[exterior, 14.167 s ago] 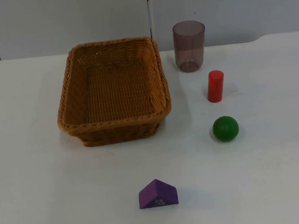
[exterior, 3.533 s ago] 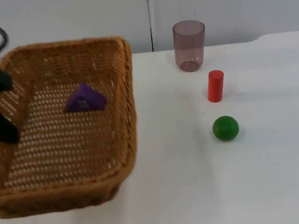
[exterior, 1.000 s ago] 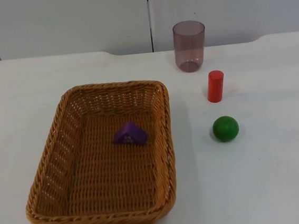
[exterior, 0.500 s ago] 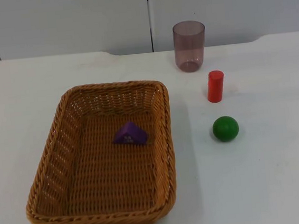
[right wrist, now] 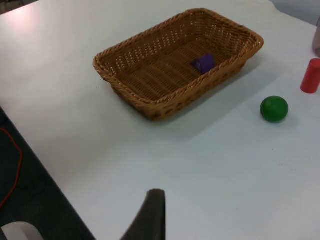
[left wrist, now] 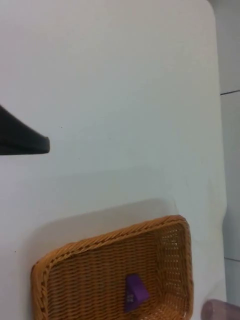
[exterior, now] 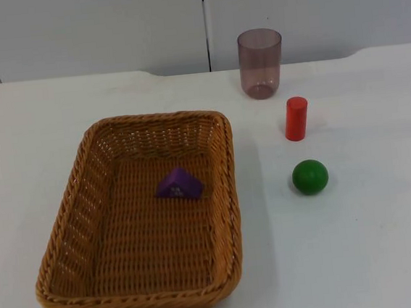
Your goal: Pick up the basket with the left hand and place the triangular block into the basket with the right hand.
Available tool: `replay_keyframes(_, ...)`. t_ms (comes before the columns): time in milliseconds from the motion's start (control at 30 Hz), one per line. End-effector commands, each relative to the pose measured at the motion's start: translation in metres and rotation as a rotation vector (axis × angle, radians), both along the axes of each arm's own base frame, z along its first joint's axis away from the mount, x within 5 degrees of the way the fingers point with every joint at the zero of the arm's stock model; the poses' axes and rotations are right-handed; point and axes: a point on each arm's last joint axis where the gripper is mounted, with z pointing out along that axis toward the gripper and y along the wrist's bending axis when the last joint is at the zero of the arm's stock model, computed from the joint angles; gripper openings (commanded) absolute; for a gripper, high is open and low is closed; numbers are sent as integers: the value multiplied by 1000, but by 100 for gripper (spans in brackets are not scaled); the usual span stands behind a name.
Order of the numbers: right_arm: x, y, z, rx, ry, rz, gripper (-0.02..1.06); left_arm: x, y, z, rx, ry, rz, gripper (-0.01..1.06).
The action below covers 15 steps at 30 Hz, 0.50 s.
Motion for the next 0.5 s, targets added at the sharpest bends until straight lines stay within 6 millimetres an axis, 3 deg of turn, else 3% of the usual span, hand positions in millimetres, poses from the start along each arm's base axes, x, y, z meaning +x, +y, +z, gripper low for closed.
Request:
replay_keyframes(0, 0, 0, -1, -4, -6, 11, 84, 0, 1, -1, -2, 2, 12, 105)
replay_keyframes(467, 0, 0, -1, -8, -6, 12, 84, 0, 1, -1, -2, 2, 12, 105)
